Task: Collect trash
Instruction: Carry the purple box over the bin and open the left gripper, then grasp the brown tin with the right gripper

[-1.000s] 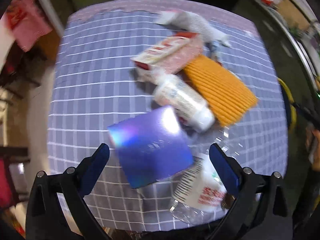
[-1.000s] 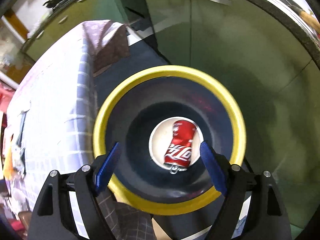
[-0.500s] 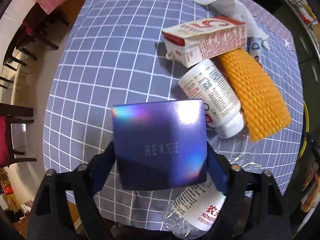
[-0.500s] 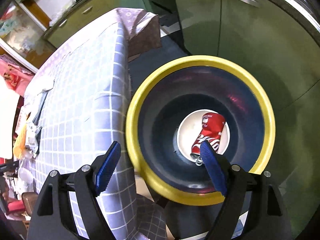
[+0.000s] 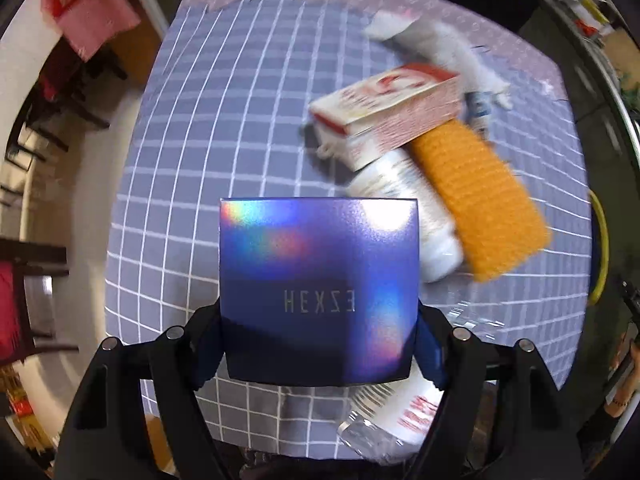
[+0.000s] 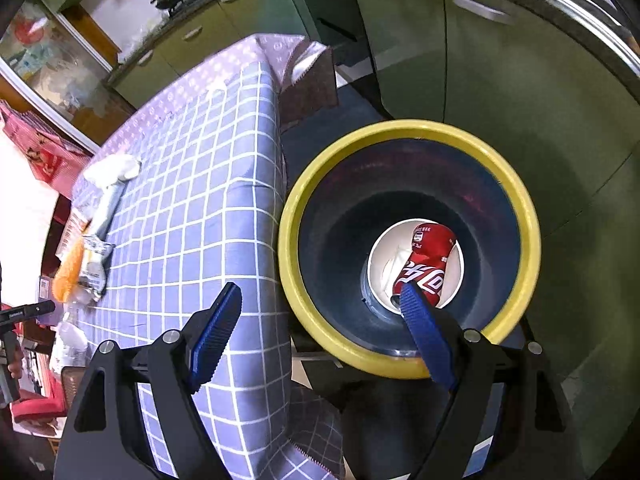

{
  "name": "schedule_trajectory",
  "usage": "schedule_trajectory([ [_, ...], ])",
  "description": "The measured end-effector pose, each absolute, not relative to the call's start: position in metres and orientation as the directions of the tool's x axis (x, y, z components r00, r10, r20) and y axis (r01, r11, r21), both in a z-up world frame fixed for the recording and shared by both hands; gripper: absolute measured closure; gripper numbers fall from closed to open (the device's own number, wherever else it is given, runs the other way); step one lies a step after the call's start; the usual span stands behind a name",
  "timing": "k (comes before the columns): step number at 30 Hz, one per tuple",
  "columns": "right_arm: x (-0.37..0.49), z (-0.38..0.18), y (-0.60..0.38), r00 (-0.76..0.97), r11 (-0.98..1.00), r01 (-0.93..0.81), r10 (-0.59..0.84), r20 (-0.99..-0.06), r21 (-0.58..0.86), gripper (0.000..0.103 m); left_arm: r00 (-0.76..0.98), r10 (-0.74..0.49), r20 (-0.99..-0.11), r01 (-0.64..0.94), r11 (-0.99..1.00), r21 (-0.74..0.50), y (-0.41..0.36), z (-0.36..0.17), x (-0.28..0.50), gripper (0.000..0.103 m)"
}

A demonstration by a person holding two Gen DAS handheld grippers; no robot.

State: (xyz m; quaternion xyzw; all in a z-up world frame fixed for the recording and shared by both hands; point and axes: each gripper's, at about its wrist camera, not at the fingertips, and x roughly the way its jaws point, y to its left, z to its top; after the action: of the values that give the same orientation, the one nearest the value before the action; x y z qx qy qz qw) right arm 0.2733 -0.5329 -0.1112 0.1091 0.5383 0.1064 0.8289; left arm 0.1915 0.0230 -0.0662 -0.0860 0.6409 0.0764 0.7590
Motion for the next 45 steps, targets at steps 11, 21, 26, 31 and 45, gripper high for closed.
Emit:
schedule_trajectory([
  [11,0.202,-0.067,-0.599,0.534,0.943,0.019,0.272,-0.8,0.333,0.022,0.285,-0.127,-0.95,0.176,0.981,-0.078,-0.143,0.01,0.205,0.03],
  [21,0.117,-0.072,-0.686,0.565,0.912,0.212,0.177,-0.806,0.35,0.022,0.211,-0.3,-0.93,0.558,0.818,-0.137,-0.382,-0.019,0.254,0.03],
  [26,0.094,-0.088,-0.706,0.554,0.888,0.268,0.175,-0.814,0.373,0.022,0.197,-0.296,-0.934,0.579,0.805,-0.133,-0.439,-0.062,0.291,0.028],
  [31,0.085,-0.099,-0.71,0.54,0.883,0.274,0.187,-0.821,0.382,0.022,0.182,-0.287,-0.94,0.567,0.812,-0.138,-0.447,-0.072,0.304,0.028],
  [45,0.106,-0.079,-0.618,0.503,0.93,0.067,0.282,-0.817,0.362,0.022,0.312,-0.425,-0.85,0.562,0.804,-0.196,-0.263,0.027,0.223,0.019],
])
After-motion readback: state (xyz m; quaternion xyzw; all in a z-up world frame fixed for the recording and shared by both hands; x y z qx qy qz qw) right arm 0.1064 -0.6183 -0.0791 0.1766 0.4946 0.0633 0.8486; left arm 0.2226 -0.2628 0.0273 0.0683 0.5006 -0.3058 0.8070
